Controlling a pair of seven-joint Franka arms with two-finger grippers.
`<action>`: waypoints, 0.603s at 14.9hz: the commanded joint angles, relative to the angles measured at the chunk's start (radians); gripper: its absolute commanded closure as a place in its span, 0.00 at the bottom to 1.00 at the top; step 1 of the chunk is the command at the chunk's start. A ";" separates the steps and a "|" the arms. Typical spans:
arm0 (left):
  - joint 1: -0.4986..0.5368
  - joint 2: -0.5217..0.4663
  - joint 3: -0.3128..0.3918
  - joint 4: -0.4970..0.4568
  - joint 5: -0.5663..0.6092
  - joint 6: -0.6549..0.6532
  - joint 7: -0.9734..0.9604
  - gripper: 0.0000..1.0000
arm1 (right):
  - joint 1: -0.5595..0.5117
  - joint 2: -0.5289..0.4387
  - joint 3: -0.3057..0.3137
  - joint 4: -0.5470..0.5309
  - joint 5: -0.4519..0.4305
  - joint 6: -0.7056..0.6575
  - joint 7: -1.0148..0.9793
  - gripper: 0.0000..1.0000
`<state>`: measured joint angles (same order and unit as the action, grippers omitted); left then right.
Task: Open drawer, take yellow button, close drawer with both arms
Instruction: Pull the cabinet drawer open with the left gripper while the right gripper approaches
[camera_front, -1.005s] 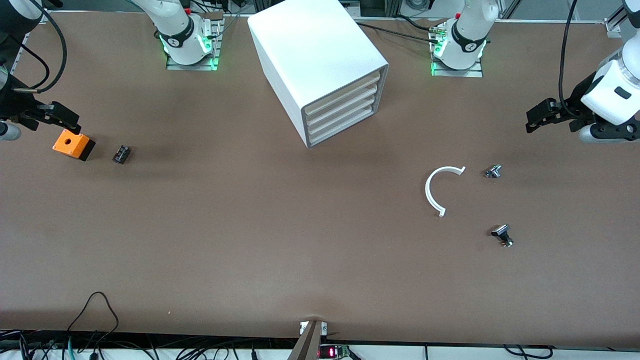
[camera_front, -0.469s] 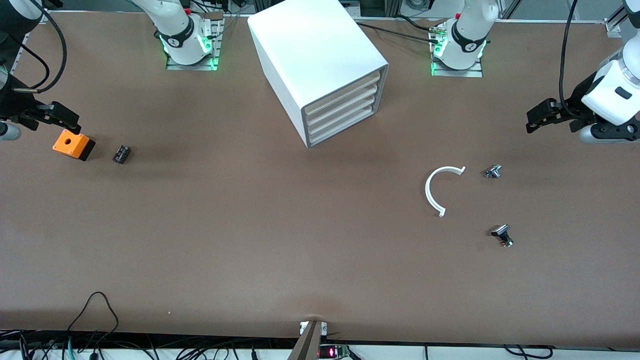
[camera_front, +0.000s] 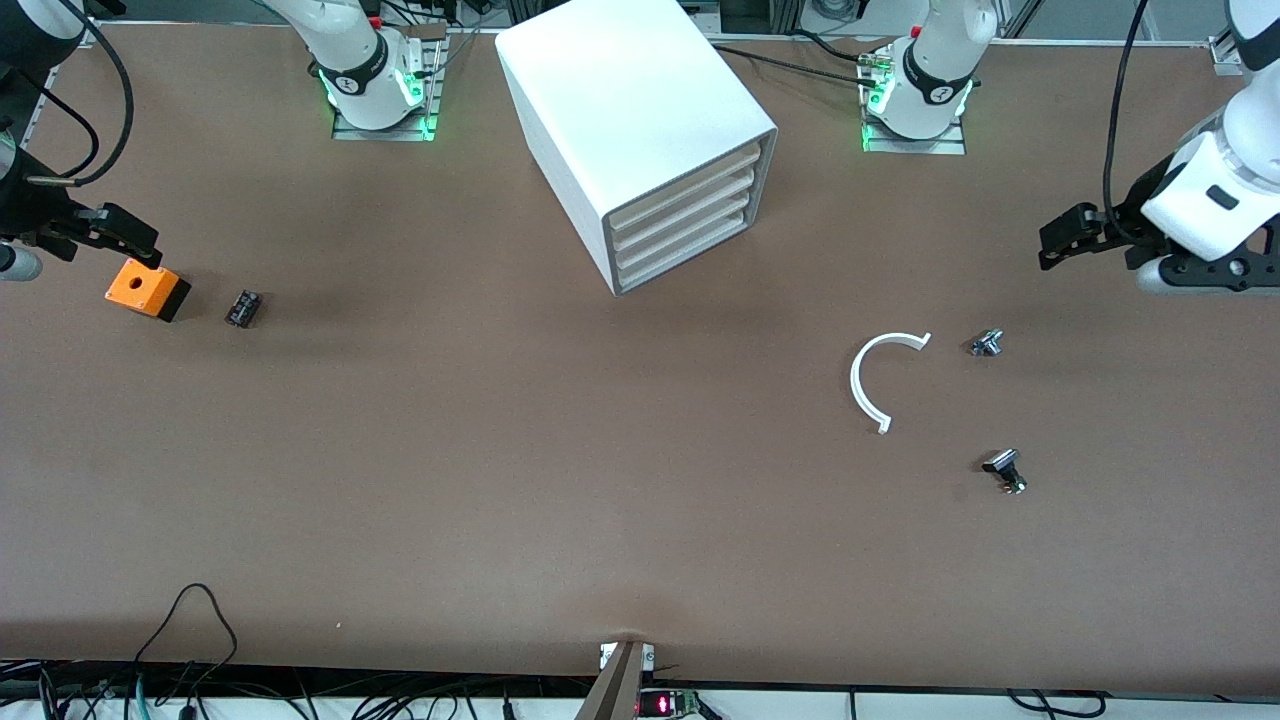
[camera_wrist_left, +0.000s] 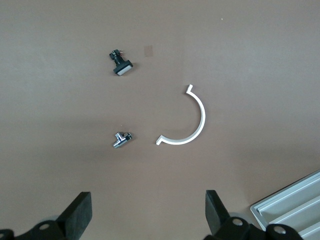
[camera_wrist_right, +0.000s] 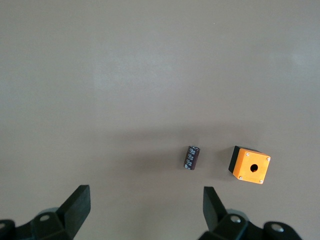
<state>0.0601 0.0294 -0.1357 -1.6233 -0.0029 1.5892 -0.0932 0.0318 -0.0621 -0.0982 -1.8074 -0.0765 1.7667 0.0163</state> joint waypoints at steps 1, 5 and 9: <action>-0.005 0.017 0.005 0.031 -0.002 -0.028 0.015 0.00 | -0.006 0.007 0.000 0.020 0.010 -0.018 -0.024 0.00; -0.016 0.064 0.002 0.031 -0.011 -0.058 0.015 0.00 | -0.007 0.007 0.000 0.019 0.010 -0.018 -0.024 0.00; -0.023 0.159 0.002 0.010 -0.025 -0.084 0.055 0.00 | -0.007 0.007 0.000 0.020 0.010 -0.018 -0.024 0.00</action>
<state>0.0372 0.1414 -0.1361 -1.6356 -0.0049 1.5388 -0.0881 0.0317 -0.0617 -0.0983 -1.8074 -0.0765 1.7660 0.0160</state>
